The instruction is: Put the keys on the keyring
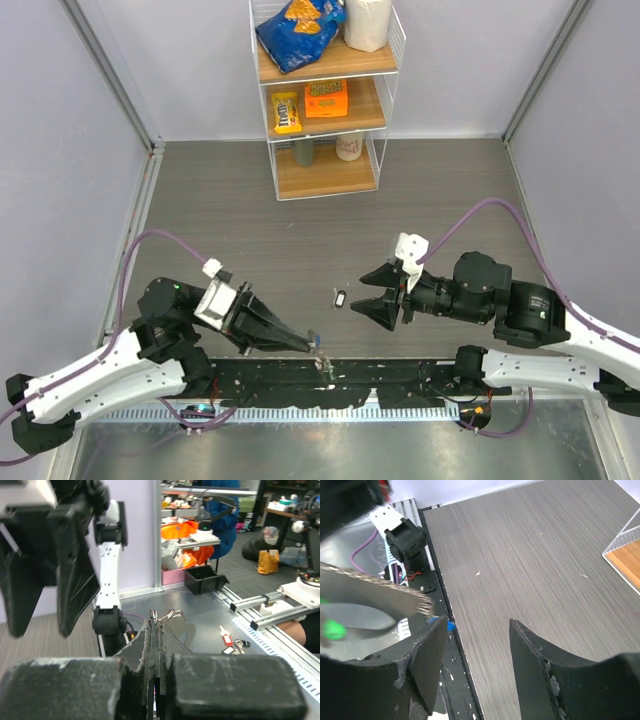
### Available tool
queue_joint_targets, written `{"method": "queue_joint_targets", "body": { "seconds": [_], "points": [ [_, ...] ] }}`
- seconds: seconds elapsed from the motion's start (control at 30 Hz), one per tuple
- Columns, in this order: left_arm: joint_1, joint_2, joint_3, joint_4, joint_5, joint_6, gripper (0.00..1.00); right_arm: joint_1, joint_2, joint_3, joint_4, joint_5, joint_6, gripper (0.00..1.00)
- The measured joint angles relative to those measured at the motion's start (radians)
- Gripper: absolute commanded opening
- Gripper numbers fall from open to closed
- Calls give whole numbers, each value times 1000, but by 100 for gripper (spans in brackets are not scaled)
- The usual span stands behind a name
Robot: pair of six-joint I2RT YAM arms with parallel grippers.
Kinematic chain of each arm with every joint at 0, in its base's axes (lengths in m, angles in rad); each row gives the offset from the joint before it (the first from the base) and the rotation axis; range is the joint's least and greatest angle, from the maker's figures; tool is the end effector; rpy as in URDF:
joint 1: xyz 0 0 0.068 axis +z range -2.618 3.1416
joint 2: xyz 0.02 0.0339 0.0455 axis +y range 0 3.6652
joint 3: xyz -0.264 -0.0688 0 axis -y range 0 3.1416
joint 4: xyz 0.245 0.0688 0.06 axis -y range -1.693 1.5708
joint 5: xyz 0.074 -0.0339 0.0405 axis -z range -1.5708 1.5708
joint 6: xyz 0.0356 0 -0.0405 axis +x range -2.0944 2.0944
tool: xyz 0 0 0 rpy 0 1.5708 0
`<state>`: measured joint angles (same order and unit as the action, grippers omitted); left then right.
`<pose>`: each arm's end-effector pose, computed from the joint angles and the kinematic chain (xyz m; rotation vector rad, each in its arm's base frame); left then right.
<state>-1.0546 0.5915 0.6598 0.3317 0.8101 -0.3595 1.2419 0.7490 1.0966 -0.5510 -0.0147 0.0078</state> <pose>0.0427 -0.1275 0.3757 1.1961 0.9076 -1.6464 0.0460 0.1364 0.4110 -1.0897 1.5166 0.9012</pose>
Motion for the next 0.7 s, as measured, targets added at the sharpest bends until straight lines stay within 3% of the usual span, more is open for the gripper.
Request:
{"method": "queue_joint_targets", "body": {
  "seconds": [0.27,0.37,0.6,0.7],
  "points": [
    [0,-26,0,175,175,-103,0,0,-105,-218,125,72,57,61],
    [-4,-27,0,243,214,-149,0,0,-117,-271,157,93,78,70],
    [-28,-26,4,344,243,-214,0,0,-35,-283,203,168,87,80],
    [-35,-24,6,357,238,-214,0,-4,13,-290,208,244,107,80]
  ]
}}
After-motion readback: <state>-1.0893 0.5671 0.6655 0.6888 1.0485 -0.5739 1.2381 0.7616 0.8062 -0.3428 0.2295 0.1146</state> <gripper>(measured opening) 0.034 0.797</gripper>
